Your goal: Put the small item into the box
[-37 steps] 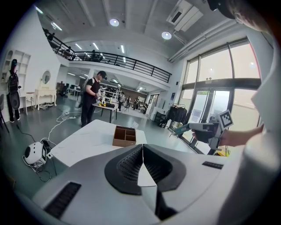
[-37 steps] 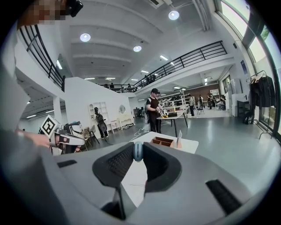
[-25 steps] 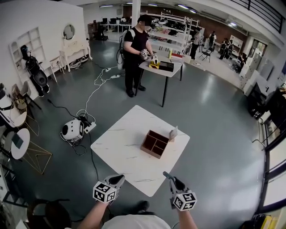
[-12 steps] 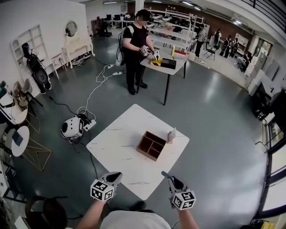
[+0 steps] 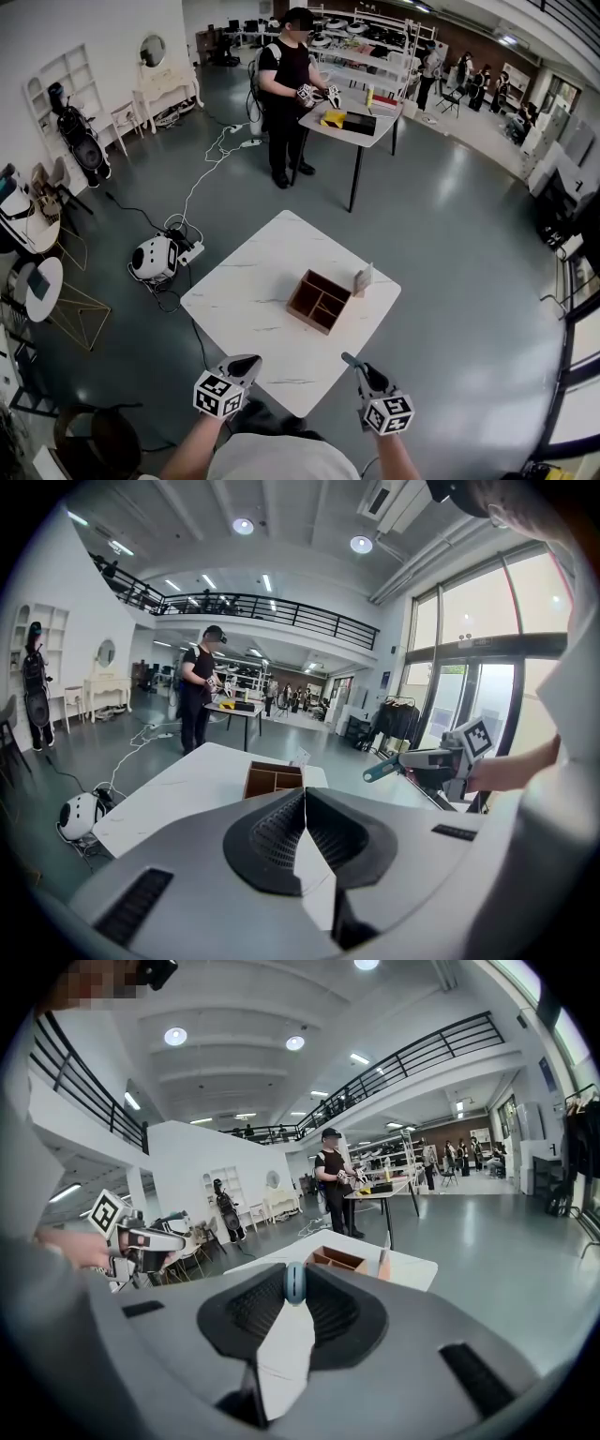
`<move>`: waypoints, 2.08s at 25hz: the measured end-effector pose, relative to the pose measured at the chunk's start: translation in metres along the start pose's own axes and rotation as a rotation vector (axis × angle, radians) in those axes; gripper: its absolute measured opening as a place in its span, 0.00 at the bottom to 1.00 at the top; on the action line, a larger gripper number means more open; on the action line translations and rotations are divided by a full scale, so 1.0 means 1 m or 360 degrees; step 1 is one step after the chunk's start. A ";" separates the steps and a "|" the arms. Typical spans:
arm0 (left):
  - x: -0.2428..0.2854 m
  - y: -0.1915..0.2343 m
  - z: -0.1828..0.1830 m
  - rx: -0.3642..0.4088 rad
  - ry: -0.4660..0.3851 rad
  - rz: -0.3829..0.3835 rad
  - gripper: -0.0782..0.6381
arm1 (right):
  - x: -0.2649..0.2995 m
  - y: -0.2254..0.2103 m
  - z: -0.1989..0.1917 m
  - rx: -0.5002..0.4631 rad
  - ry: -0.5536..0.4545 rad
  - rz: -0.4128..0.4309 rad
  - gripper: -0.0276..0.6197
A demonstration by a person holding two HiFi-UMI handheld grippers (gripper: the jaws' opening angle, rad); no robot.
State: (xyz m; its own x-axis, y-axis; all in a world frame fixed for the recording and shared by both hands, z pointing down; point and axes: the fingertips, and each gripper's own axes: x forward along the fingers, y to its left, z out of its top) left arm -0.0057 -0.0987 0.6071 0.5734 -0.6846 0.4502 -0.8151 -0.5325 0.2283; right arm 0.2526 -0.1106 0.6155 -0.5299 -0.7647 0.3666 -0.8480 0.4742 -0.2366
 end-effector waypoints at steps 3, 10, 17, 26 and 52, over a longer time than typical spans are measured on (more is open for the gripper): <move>0.005 0.001 0.001 -0.0005 0.0000 -0.0012 0.13 | 0.006 0.000 -0.002 0.0004 0.0022 0.0000 0.17; 0.019 0.021 -0.001 -0.0006 0.0030 -0.0052 0.13 | 0.031 -0.002 -0.011 0.0025 0.0071 -0.0058 0.17; 0.043 0.050 0.006 -0.0021 0.0056 -0.0129 0.13 | 0.064 -0.001 -0.018 0.0041 0.0132 -0.0121 0.17; 0.077 0.084 0.019 0.0042 0.0119 -0.0212 0.13 | 0.108 -0.020 -0.008 0.0058 0.0173 -0.0202 0.17; 0.171 0.112 -0.005 0.0018 0.0352 -0.0546 0.13 | 0.205 -0.059 -0.052 -0.0048 0.0580 -0.0296 0.17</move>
State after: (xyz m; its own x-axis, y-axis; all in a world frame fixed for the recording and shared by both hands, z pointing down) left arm 0.0002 -0.2729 0.7138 0.7793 -0.3432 0.5243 -0.5777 -0.7177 0.3888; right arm 0.1940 -0.2727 0.7514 -0.3306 -0.6366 0.6968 -0.9266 0.3591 -0.1116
